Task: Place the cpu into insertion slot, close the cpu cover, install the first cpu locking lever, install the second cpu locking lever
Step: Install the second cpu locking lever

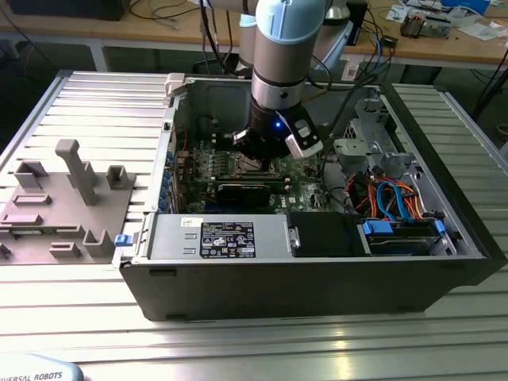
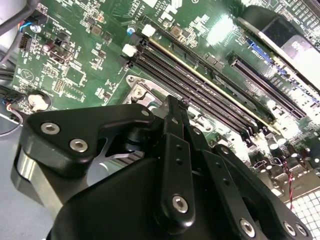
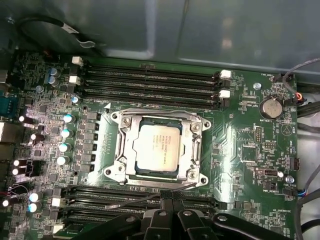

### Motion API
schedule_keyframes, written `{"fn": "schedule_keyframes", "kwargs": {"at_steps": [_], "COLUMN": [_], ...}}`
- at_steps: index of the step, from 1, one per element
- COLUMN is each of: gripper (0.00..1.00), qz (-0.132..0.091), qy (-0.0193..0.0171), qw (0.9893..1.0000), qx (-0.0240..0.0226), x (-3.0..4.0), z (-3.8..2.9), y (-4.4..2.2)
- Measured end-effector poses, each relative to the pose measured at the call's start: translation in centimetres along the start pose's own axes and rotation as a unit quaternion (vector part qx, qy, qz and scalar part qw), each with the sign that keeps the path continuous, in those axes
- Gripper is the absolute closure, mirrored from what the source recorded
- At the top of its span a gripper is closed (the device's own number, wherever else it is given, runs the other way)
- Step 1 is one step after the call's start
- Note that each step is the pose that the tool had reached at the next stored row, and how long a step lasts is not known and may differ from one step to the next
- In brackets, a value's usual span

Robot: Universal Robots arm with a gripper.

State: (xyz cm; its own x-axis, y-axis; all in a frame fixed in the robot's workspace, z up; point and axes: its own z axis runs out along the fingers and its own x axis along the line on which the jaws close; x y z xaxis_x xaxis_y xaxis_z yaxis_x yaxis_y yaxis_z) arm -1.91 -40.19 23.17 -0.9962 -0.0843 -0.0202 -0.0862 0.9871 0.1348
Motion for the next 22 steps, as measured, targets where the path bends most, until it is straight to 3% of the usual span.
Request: {"fn": "schedule_keyframes", "kwargs": {"at_steps": [8, 15, 22], "gripper": [0.89, 0.89, 0.89], "qz": [0.0, 0.0, 0.0], "qy": [0.0, 0.0, -0.0003], "qw": [1.0, 1.0, 1.0], "qx": [0.0001, -0.0001, -0.0006], "x": [0.26, 0.93, 3.29], "z": [0.34, 0.72, 1.34], "y": [-0.03, -0.02, 0.1]}}
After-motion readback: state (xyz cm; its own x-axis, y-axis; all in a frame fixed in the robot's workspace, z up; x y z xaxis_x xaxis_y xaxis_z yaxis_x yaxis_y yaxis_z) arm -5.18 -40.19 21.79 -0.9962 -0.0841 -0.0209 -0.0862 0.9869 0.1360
